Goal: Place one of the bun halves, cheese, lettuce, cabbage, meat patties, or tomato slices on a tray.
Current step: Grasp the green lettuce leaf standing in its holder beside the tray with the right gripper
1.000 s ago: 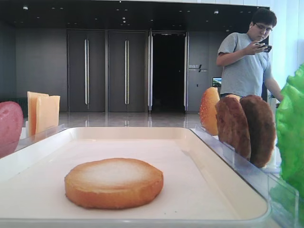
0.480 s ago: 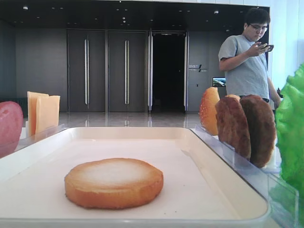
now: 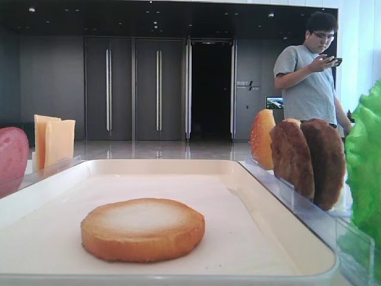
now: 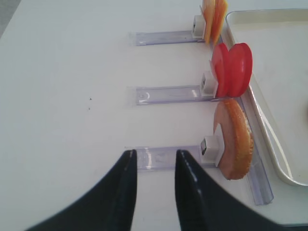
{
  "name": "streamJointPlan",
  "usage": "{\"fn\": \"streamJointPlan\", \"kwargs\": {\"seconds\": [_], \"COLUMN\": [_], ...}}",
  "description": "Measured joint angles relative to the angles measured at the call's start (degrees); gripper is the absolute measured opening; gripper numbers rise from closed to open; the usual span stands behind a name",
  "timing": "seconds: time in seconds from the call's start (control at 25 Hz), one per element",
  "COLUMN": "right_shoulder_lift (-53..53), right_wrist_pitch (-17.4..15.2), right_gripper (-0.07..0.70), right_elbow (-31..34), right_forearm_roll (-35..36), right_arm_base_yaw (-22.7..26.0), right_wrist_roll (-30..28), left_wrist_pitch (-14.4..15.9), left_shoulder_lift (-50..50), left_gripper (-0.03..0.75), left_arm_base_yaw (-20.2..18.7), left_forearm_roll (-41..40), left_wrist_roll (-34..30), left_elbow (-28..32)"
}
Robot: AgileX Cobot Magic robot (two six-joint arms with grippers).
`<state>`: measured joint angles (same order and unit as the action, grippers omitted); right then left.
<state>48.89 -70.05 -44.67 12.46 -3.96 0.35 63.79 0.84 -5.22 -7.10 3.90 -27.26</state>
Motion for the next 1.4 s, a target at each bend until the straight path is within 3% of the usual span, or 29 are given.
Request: {"fn": "streamJointPlan", "kwargs": {"seconds": [0.16,0.56,0.8,1.4], "right_shoulder_lift": [0.0,3.3,9.7,20.3], "right_wrist_pitch": [0.0,0.0,3.2,6.2], "right_gripper": [0.419,0.419,0.419,0.419], "right_elbow": [0.0,-2.2,-5.8,-6.8], "right_forearm_roll": [0.9,0.2,-2.7,-3.7], "right_arm_base_yaw": [-3.8,-21.3,-29.1,-30.3], "right_wrist_roll": [0.8,12.7,17.3,18.6], "left_wrist_pitch": [0.0,0.0,0.0,0.0], "left_shoulder_lift": [0.0,0.0,0.0,0.0], "left_gripper": [0.21,0.186,0.166,0.162], "left_arm_base_yaw": [0.0,0.0,0.0,0.0], "left_forearm_roll": [0.0,0.0,0.0,0.0], "left_wrist_roll": [0.0,0.0,0.0,0.0], "left_elbow": [0.0,0.0,0.0,0.0]}}
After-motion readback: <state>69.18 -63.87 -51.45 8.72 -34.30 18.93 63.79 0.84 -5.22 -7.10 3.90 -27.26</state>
